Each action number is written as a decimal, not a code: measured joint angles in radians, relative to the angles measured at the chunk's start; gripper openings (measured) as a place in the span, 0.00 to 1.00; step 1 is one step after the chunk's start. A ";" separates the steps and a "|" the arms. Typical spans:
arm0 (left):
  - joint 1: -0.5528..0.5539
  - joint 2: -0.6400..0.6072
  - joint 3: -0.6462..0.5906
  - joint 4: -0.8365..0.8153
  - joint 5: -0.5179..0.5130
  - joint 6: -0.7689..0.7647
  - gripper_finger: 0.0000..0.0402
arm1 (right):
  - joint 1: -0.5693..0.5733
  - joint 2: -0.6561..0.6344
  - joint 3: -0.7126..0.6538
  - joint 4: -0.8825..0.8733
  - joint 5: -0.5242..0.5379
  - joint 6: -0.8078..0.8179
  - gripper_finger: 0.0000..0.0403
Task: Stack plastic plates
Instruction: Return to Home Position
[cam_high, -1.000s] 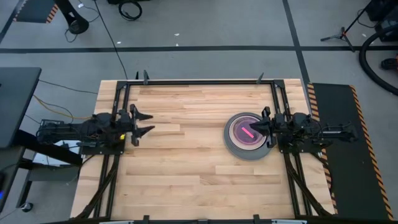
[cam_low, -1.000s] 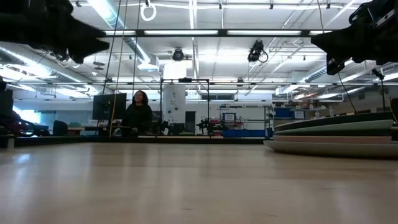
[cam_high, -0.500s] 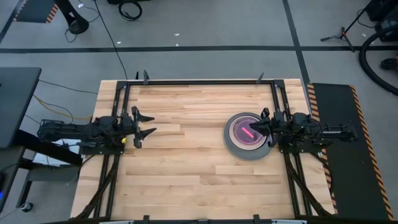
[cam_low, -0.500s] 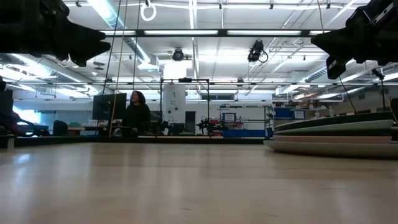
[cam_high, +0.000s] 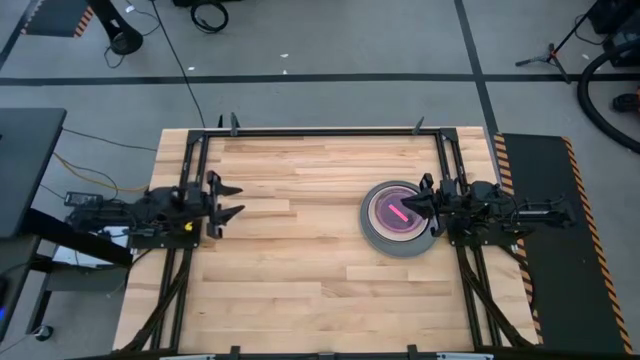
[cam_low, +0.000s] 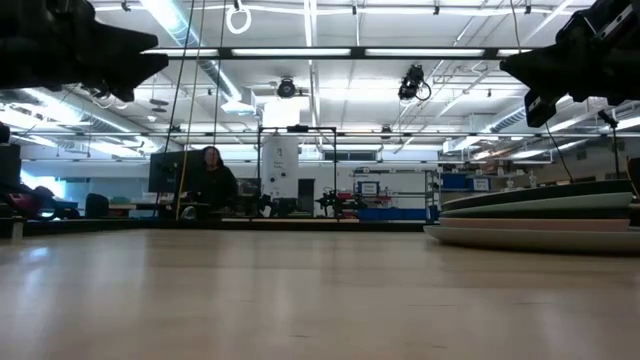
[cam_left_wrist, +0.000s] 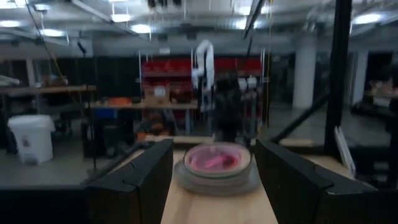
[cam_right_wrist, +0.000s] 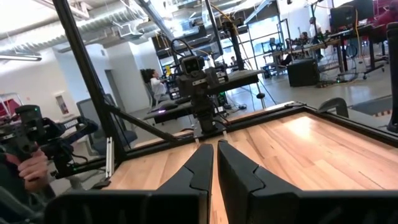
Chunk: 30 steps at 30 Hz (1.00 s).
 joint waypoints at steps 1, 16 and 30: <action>0.006 0.002 0.003 -0.022 0.010 0.000 0.58 | 0.000 0.000 0.000 0.000 0.000 0.000 0.08; 0.026 0.003 0.010 -0.085 0.250 -0.052 0.12 | 0.000 -0.001 0.000 0.007 0.000 0.000 0.08; 0.026 0.005 0.012 -0.232 0.249 -0.282 0.13 | 0.000 -0.001 0.000 0.007 0.000 0.000 0.08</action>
